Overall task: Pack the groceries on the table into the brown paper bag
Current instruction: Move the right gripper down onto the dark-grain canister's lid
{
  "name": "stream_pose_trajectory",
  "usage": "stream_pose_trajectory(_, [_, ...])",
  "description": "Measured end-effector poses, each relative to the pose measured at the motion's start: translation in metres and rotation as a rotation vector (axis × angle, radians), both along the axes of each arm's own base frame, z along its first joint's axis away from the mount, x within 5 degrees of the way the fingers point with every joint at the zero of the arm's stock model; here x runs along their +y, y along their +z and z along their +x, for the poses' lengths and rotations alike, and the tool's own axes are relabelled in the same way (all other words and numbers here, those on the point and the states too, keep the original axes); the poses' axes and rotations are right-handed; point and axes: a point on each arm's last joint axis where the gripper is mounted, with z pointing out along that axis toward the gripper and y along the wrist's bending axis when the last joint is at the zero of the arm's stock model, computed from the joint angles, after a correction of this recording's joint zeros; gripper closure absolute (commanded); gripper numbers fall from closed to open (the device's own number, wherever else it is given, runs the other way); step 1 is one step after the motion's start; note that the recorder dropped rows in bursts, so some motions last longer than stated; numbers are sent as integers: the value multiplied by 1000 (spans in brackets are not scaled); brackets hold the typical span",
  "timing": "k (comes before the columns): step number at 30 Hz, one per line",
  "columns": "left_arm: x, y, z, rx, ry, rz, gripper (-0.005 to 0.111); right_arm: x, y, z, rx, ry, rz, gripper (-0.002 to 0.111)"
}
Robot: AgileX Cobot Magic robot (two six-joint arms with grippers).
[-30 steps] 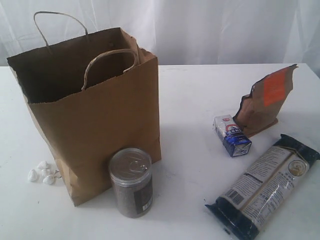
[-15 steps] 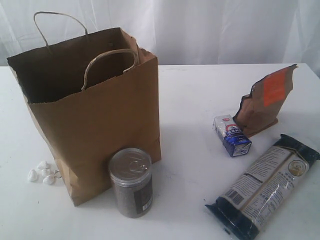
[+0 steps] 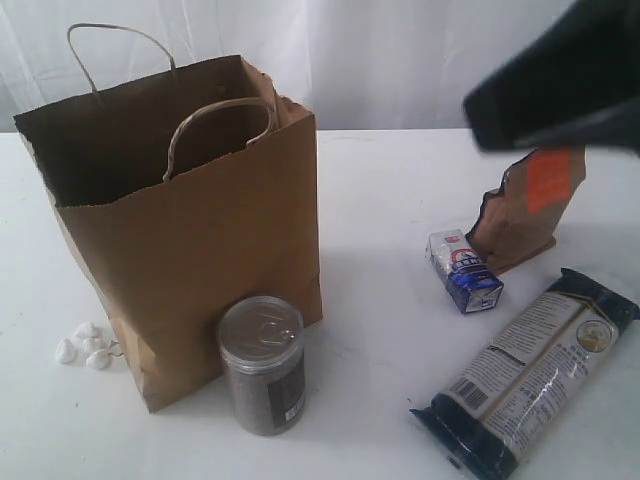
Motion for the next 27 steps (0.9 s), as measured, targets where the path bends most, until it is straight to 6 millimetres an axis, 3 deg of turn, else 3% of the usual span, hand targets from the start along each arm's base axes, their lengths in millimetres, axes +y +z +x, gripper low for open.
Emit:
stream_pose_trajectory(2, [0, 0, 0, 0, 0, 0, 107, 8, -21, 2, 75, 17, 0, 35])
stream_pose_trajectory(3, [0, 0, 0, 0, 0, 0, 107, 19, -43, 6, 136, 50, 9, 35])
stream_pose_trajectory(7, [0, 0, 0, 0, 0, 0, 107, 52, -95, 26, 228, 166, -1, 35])
stream_pose_trajectory(16, [0, 0, 0, 0, 0, 0, 107, 108, -178, 85, 254, 277, -173, 22])
stream_pose_trajectory(20, [0, 0, 0, 0, 0, 0, 107, 120, -205, 102, 230, 278, -209, 22])
stream_pose_trajectory(27, [0, 0, 0, 0, 0, 0, 107, 127, -221, 113, 209, 259, -221, 22])
